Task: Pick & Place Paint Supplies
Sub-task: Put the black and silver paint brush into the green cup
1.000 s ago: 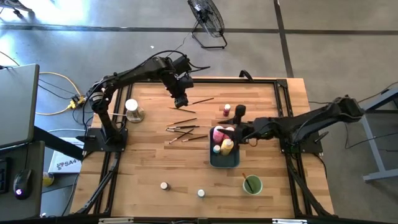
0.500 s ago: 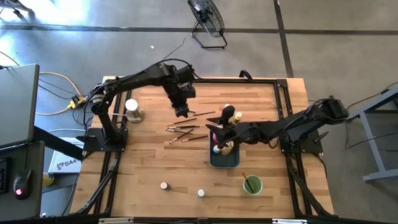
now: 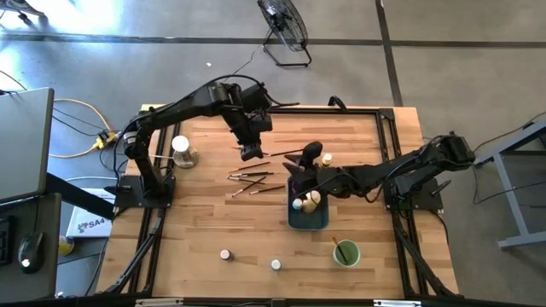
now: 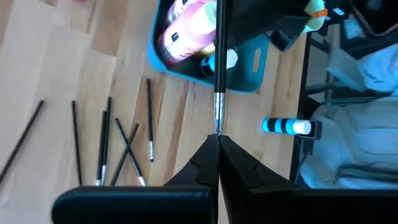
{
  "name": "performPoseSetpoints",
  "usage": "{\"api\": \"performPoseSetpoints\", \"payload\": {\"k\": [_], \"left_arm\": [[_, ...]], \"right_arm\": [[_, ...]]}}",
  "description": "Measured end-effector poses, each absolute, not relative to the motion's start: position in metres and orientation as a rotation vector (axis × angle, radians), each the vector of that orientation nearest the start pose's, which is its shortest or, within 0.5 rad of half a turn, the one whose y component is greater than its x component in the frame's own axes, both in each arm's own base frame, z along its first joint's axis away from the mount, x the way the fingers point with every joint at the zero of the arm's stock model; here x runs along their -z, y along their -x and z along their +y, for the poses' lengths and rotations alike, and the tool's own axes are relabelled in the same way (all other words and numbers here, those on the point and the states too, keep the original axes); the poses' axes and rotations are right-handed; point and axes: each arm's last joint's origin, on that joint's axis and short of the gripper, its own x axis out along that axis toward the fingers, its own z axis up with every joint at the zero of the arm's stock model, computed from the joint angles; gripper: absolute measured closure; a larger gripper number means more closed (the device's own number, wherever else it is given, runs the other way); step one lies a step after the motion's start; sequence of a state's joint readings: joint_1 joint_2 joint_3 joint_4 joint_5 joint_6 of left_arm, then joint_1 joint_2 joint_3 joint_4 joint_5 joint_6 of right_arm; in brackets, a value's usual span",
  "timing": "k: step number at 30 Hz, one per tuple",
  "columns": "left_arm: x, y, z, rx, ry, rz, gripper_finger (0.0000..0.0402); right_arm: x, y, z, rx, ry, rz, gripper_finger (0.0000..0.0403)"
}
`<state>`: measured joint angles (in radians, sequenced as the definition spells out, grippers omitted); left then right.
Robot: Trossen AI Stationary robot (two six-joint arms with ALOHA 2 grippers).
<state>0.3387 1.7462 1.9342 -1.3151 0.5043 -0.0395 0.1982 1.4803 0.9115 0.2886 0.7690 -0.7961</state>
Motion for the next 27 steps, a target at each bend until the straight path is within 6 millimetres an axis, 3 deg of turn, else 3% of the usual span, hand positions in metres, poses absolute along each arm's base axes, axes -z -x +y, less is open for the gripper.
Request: {"api": "performPoseSetpoints", "payload": {"k": [6,17,27], "left_arm": [[-0.388,-0.32,0.094,0.108,0.497,1.05,0.0401],[-0.388,-0.319,0.094,0.101,0.5,1.053,0.0401],[-0.387,-0.318,0.094,0.091,0.523,1.068,0.0401]], "right_arm": [[-0.263,-0.318,0.043,0.461,0.944,0.463,0.0275],[-0.264,-0.316,0.06,0.376,0.992,0.424,0.0275],[-0.272,-0.318,0.054,0.424,1.089,0.407,0.0275]]}}
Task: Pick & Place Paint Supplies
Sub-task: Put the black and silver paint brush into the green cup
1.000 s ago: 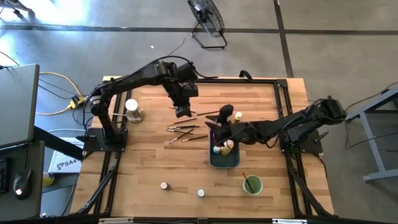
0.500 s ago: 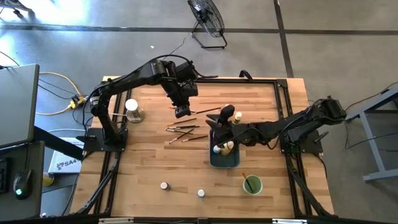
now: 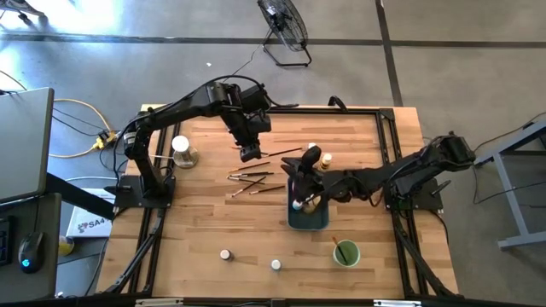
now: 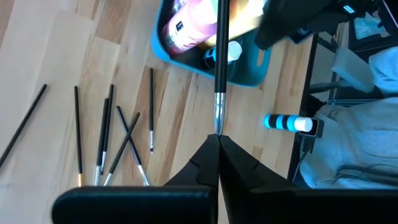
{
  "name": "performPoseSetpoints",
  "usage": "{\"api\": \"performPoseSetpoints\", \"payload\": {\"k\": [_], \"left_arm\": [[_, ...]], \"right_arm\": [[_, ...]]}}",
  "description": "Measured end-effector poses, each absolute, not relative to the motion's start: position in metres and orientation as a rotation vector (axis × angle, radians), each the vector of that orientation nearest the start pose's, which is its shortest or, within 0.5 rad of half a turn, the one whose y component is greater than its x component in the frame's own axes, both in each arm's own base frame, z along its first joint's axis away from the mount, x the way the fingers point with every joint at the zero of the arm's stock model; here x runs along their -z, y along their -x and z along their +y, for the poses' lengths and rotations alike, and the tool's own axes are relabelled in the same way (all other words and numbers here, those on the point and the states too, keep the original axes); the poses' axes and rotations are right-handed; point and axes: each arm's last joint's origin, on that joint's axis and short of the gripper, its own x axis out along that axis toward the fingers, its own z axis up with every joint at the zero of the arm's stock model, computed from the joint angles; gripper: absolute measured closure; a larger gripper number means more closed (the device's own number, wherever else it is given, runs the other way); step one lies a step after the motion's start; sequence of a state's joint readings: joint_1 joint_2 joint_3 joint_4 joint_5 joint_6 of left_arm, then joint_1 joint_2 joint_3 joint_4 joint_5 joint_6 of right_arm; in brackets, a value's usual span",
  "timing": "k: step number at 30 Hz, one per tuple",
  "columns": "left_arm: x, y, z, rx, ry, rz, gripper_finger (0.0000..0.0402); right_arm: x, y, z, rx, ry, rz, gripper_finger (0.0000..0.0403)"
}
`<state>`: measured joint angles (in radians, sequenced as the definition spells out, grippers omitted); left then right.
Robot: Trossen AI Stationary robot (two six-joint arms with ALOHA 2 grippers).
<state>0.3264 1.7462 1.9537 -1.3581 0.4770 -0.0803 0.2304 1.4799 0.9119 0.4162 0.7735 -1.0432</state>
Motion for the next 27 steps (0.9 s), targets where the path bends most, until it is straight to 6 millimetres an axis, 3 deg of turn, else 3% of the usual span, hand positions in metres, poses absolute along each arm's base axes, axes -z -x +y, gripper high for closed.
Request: {"api": "performPoseSetpoints", "payload": {"k": [11,27], "left_arm": [[-0.387,-0.318,0.093,0.1,0.529,1.068,0.0401],[-0.387,-0.318,0.094,0.099,0.529,1.066,0.0401]], "right_arm": [[-0.271,-0.321,0.031,0.515,1.087,0.475,0.0281],[-0.268,-0.32,0.034,0.481,1.103,0.496,0.0391]]}}
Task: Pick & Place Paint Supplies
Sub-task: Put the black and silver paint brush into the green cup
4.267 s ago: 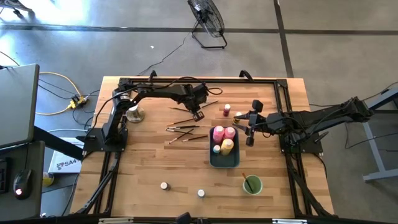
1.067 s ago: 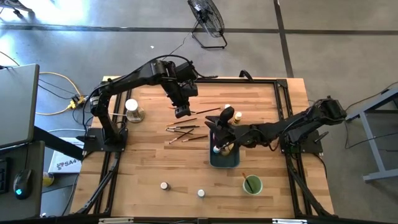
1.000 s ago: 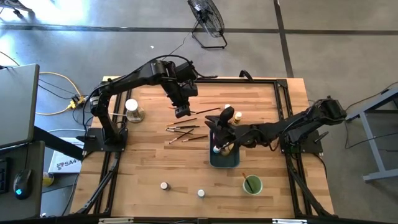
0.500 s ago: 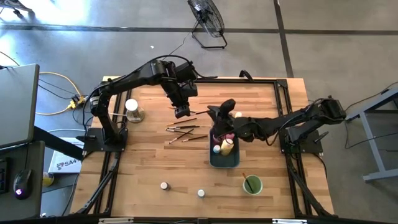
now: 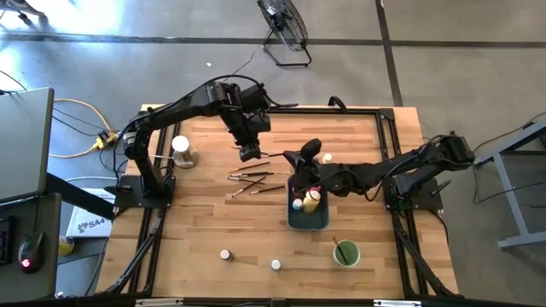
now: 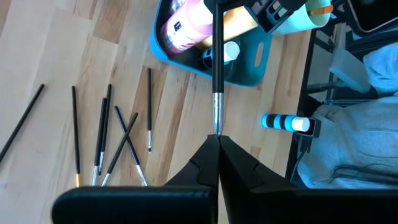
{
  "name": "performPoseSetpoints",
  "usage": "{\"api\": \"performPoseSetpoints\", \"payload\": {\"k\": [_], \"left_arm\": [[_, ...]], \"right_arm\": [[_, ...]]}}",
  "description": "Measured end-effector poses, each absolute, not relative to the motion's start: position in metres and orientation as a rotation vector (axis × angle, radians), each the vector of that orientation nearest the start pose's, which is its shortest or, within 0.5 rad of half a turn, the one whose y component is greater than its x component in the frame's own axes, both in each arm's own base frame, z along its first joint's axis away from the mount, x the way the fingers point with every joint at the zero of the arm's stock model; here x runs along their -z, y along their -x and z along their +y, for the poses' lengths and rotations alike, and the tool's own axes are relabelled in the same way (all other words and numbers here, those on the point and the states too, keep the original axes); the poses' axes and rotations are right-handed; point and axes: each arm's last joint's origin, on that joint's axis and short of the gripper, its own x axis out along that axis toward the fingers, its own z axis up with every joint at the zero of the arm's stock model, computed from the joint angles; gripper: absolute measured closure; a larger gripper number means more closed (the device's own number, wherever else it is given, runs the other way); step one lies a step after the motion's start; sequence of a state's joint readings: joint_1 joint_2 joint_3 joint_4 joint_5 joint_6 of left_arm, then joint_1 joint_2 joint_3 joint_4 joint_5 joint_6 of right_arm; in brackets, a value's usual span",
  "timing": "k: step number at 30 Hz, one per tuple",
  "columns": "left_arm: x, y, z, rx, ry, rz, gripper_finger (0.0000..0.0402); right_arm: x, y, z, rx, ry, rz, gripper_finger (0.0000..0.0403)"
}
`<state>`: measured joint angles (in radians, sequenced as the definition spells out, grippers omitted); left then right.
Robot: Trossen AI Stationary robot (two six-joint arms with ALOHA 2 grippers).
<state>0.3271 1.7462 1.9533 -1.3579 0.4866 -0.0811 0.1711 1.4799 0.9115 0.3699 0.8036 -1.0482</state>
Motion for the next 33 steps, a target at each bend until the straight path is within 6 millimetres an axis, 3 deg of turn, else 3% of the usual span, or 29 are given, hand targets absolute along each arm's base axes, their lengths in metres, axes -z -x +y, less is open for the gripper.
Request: {"api": "performPoseSetpoints", "payload": {"k": [11,23,33], "left_arm": [[-0.388,-0.32,0.094,0.116,0.525,1.047,0.0394],[-0.389,-0.318,0.096,0.149,0.433,1.041,0.0322],[-0.433,-0.295,0.119,0.072,0.417,0.918,0.0311]], "right_arm": [[-0.266,-0.319,0.034,0.483,1.106,0.512,0.0396],[-0.265,-0.319,0.034,0.473,1.115,0.531,0.0398],[-0.267,-0.314,0.032,0.524,1.079,0.556,0.0398]]}}
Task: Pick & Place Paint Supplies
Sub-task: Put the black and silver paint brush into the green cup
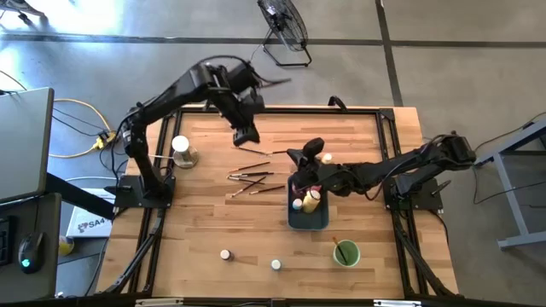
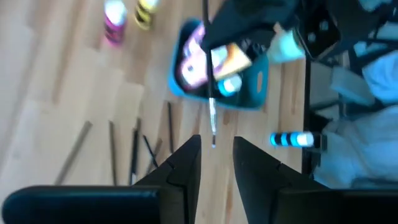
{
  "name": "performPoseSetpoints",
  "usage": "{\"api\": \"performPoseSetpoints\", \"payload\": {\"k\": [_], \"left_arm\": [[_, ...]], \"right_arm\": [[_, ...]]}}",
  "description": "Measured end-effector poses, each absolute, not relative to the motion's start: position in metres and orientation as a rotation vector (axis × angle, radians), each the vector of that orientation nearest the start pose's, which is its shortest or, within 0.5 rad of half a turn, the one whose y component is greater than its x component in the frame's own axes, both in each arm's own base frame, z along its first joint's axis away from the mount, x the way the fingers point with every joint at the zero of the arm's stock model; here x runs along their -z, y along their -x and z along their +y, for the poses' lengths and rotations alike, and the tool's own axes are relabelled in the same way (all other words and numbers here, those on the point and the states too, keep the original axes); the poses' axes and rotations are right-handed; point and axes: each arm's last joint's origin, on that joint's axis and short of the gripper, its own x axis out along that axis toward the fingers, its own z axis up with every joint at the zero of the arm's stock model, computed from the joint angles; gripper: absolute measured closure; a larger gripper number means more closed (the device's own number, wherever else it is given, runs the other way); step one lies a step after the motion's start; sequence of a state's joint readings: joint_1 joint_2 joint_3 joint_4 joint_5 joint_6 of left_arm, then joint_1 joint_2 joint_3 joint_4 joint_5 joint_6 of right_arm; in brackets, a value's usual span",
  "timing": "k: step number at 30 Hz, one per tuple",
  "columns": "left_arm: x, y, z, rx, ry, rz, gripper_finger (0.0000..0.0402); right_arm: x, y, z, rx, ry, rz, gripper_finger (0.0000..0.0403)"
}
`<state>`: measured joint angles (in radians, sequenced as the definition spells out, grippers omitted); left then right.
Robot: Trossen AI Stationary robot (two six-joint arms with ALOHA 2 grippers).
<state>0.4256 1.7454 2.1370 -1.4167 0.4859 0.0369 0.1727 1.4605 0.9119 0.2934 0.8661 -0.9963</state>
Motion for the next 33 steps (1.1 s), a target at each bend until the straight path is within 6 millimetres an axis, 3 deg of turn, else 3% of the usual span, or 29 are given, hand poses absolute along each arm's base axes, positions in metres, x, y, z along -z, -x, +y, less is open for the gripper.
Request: {"api": "performPoseSetpoints", "payload": {"k": [5,12,17,22,28,33], "left_arm": [[-0.452,-0.286,0.131,-0.04,0.372,0.837,0.0311],[-0.456,-0.284,0.135,-0.153,0.159,0.862,0.0311],[-0.454,-0.296,0.136,-0.096,0.037,0.79,0.0311],[-0.447,-0.309,0.137,0.006,-0.043,0.705,0.0313],[-0.412,-0.325,0.135,0.103,-0.044,0.751,0.0355],[-0.377,-0.348,0.124,0.225,-0.052,0.691,0.0397]], "right_arm": [[-0.286,-0.301,0.04,0.58,1.048,0.511,0.0398],[-0.319,-0.266,0.061,0.718,0.935,0.436,0.0399],[-0.334,-0.233,0.079,0.717,0.755,0.354,0.0399],[-0.335,-0.199,0.096,0.637,0.603,0.302,0.0399],[-0.33,-0.168,0.114,0.573,0.473,0.255,0.0399],[-0.327,-0.149,0.126,0.555,0.403,0.203,0.0399]]}}
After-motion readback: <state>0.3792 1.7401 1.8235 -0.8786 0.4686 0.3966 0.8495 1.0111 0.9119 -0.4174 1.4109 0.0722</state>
